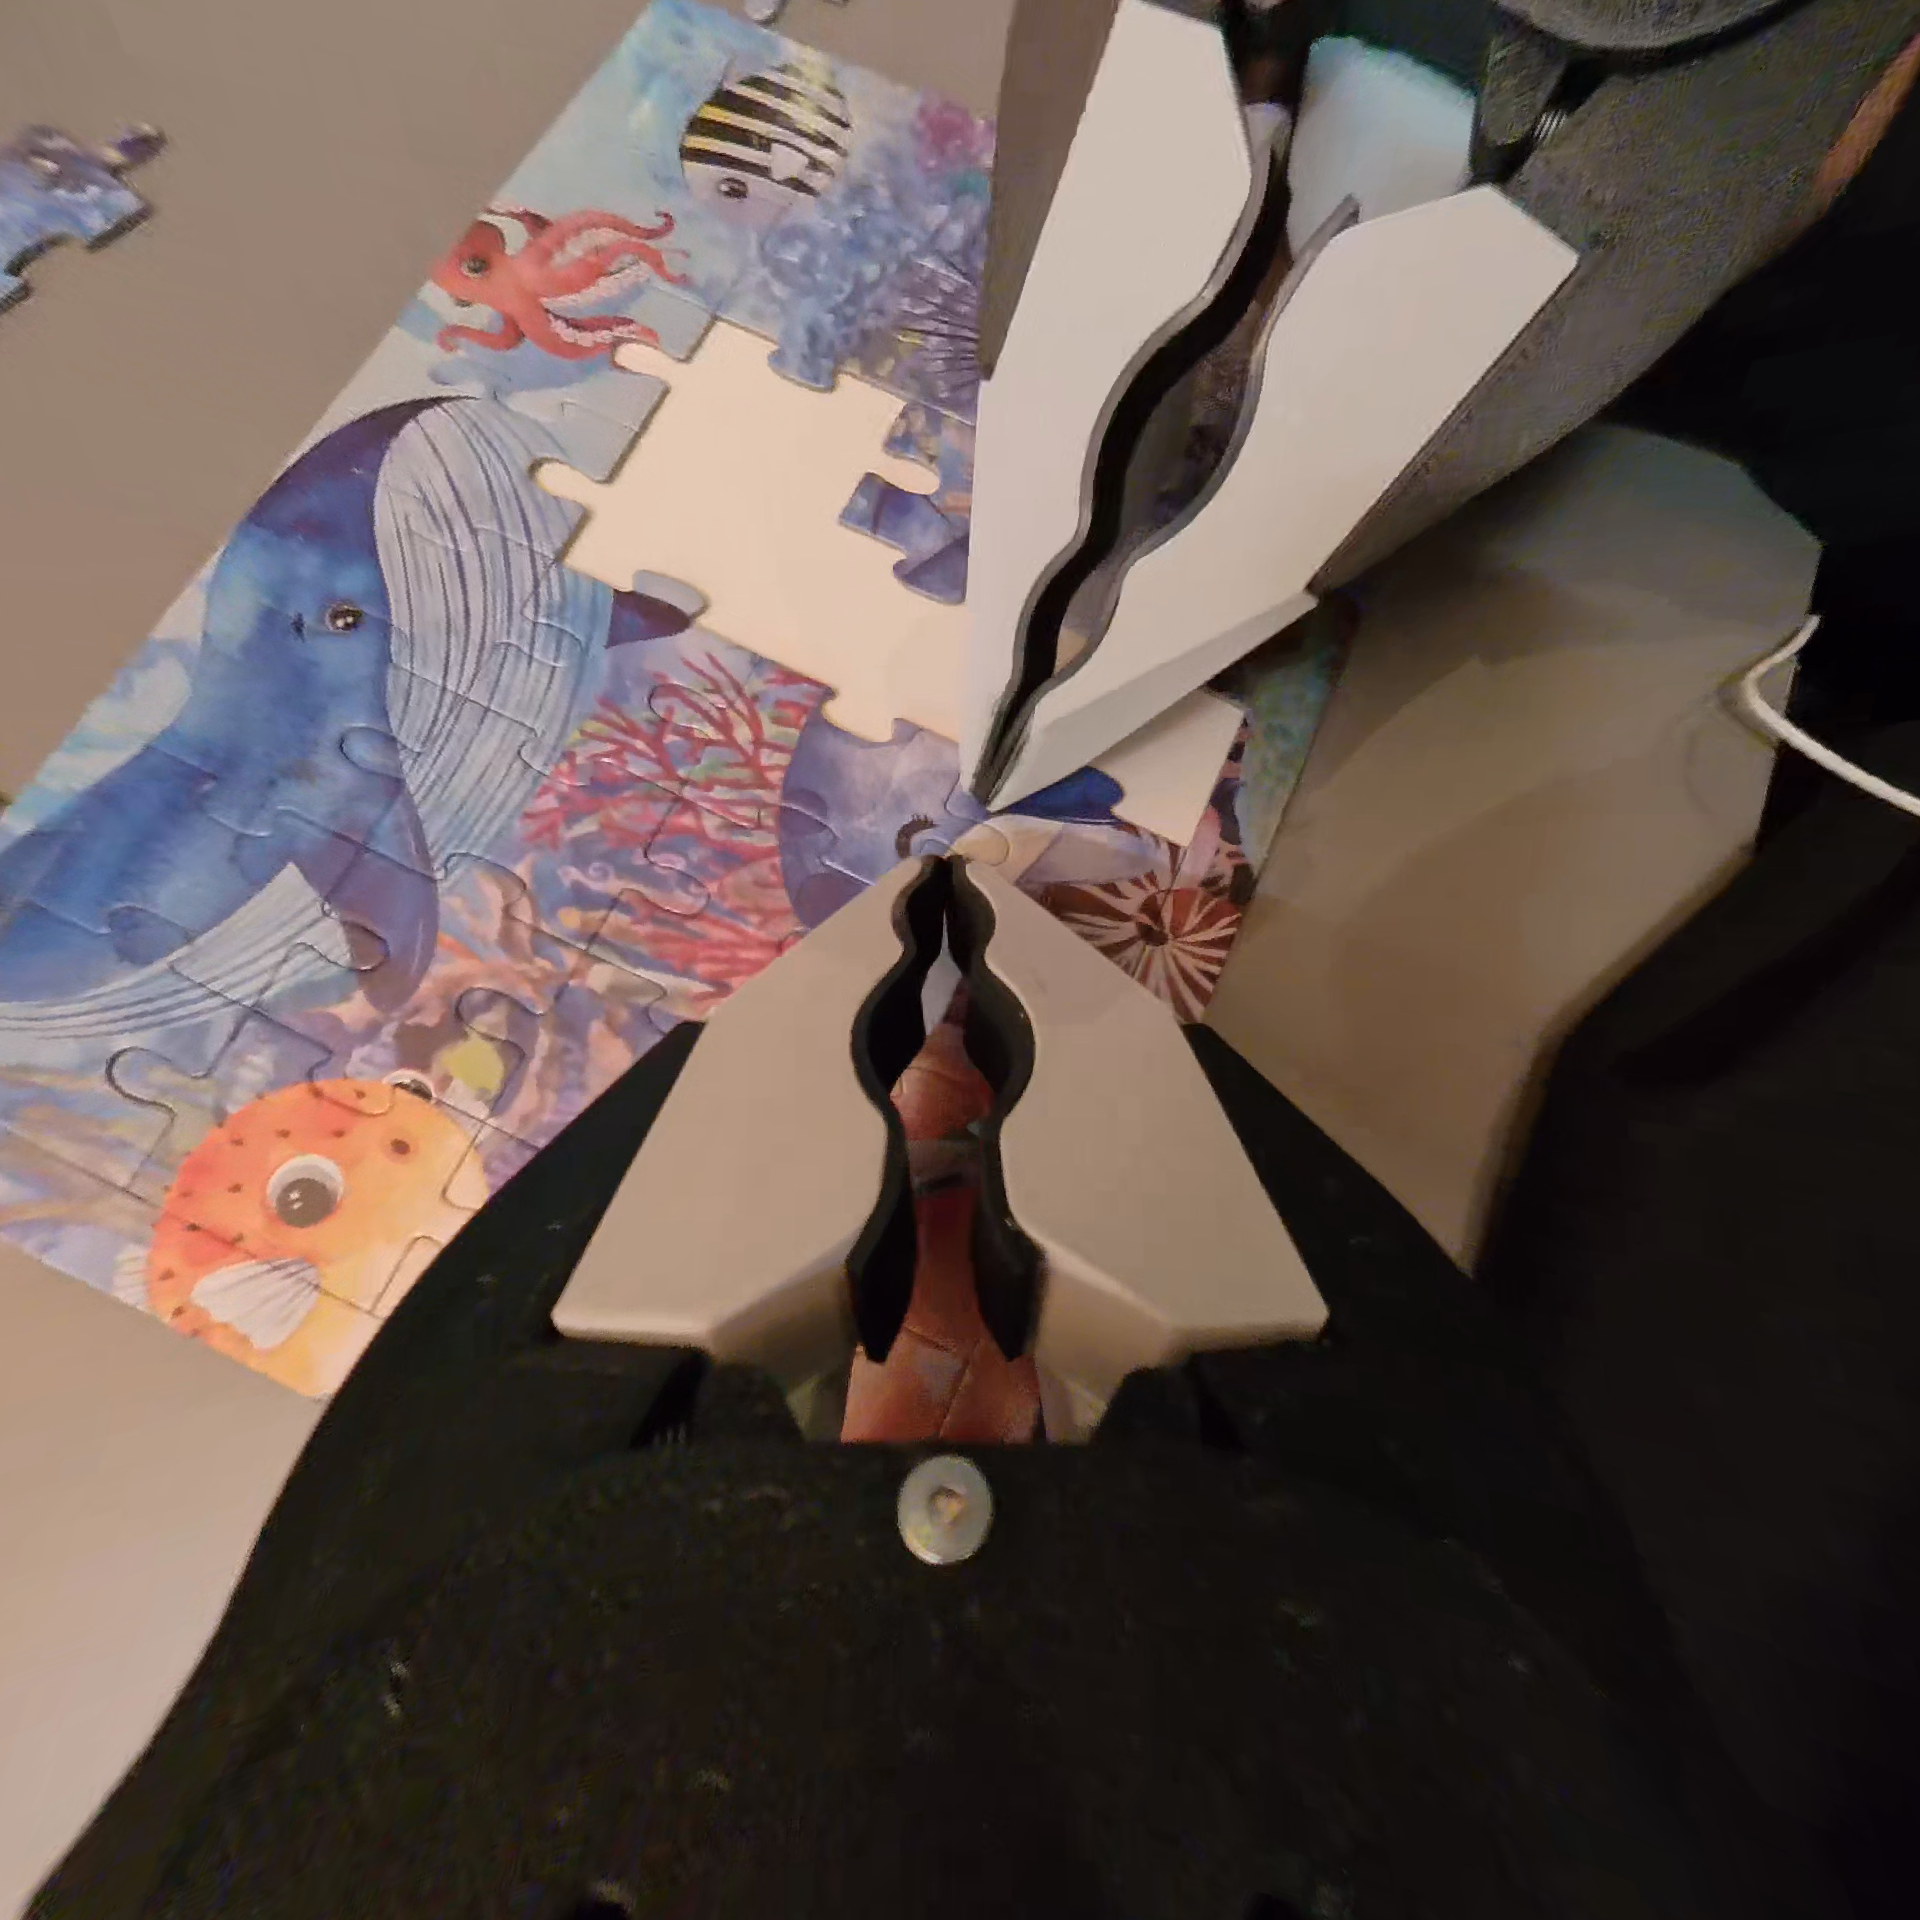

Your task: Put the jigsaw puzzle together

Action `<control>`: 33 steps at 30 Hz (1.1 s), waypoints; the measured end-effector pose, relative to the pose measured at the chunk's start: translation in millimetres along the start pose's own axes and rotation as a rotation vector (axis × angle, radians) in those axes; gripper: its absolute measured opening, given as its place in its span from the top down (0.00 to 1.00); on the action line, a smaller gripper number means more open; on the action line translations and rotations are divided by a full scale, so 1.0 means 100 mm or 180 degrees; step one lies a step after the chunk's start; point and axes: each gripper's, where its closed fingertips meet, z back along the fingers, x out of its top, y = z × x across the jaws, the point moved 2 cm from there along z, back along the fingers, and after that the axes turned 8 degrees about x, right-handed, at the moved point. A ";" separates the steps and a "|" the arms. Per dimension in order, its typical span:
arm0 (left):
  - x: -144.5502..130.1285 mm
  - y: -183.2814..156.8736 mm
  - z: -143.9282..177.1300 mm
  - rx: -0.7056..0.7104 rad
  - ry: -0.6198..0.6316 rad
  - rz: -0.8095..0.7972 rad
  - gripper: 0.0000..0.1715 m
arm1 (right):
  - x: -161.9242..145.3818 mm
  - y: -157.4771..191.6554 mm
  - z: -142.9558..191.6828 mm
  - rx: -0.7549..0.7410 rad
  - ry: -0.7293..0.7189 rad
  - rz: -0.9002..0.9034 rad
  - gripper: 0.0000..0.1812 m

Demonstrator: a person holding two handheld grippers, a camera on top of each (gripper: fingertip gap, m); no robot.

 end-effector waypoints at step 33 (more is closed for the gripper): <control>-0.02 -0.01 0.03 -0.0176 -0.0016 0.0096 1.00 | 0.03 0.28 -0.02 0.0188 -0.0058 0.0074 1.00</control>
